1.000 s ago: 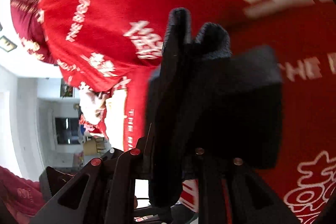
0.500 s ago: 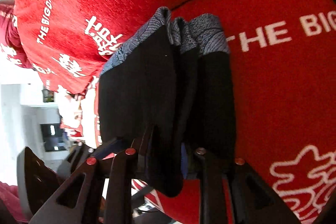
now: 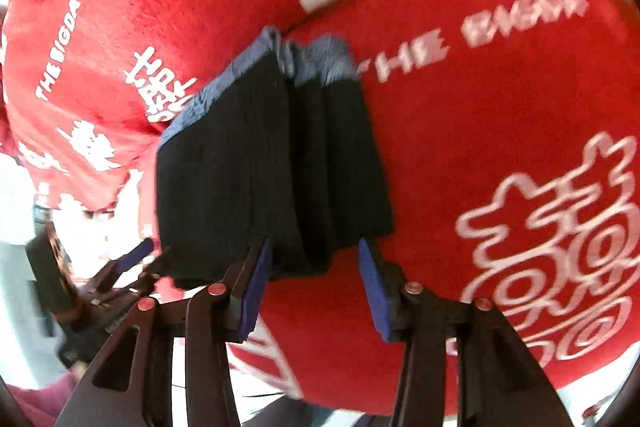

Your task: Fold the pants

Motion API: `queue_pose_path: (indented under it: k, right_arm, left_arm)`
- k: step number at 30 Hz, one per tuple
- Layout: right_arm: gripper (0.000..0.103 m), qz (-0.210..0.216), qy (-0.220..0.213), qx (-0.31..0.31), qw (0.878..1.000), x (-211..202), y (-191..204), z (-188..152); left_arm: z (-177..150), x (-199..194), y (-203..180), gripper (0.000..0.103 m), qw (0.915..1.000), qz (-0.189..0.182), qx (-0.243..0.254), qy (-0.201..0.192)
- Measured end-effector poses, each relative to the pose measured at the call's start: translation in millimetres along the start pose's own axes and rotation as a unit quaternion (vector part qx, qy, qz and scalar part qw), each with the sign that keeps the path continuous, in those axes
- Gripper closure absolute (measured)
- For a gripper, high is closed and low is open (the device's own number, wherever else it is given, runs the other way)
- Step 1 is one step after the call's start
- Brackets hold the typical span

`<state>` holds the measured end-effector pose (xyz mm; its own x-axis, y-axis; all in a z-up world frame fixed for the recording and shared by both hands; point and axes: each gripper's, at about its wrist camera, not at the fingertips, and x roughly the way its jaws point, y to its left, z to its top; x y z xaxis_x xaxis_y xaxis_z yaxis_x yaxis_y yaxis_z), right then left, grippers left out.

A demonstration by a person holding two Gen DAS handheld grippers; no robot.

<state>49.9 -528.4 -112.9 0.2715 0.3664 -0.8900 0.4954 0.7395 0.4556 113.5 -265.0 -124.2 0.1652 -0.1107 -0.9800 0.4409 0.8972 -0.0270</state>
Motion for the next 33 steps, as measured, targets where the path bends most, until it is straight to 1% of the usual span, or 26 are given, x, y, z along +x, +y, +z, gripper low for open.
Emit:
queue_pose_path:
  k: [1,2,3,4,6,8,11,14,17,21,27,33]
  right_arm:
    - [0.054,-0.009,-0.012,-0.012,1.000,-2,10,0]
    - [0.054,-0.015,-0.020,-0.024,0.999,-5,17,0]
    - [0.054,-0.022,-0.025,-0.035,0.999,-6,24,1]
    - [0.054,-0.031,-0.030,-0.053,0.998,-6,36,0]
    - [0.053,-0.038,-0.024,-0.076,0.996,0,50,-1]
    - [0.048,-0.045,-0.014,-0.089,0.995,8,61,-4]
    - [0.046,-0.056,-0.003,-0.095,0.994,15,65,-11]
    - [0.043,-0.068,-0.002,-0.101,0.993,20,70,-16]
    - [0.038,-0.084,0.011,-0.104,0.991,30,69,-17]
    - [0.037,-0.125,0.034,-0.101,0.987,46,64,-20]
    - [0.033,-0.140,0.039,-0.097,0.985,49,64,-21]
    - [0.031,-0.156,0.038,-0.095,0.982,51,69,-19]
  left_arm:
    - [-1,2,2,0.031,1.0000,0.001,-0.001,0.005]
    - [-2,5,4,0.028,0.9999,0.004,-0.002,0.010]
    - [-3,6,5,0.014,0.9999,0.007,-0.003,0.011]
    - [-4,7,6,0.004,0.9999,0.008,-0.006,0.012]
    - [-5,9,6,0.004,0.9999,0.002,-0.008,0.015]
    - [-5,13,7,0.004,0.9997,-0.001,-0.010,0.020]
    - [-4,15,9,0.004,0.9996,-0.005,-0.012,0.027]
    - [-3,14,10,0.004,0.9995,0.000,-0.008,0.032]
    - [-2,13,12,0.004,0.9993,0.012,-0.003,0.036]
    - [-1,12,18,0.004,0.9988,0.019,-0.011,0.044]
    - [-1,10,29,0.004,0.9980,0.026,-0.014,0.055]
    - [-2,7,36,0.004,0.9978,0.019,-0.010,0.062]
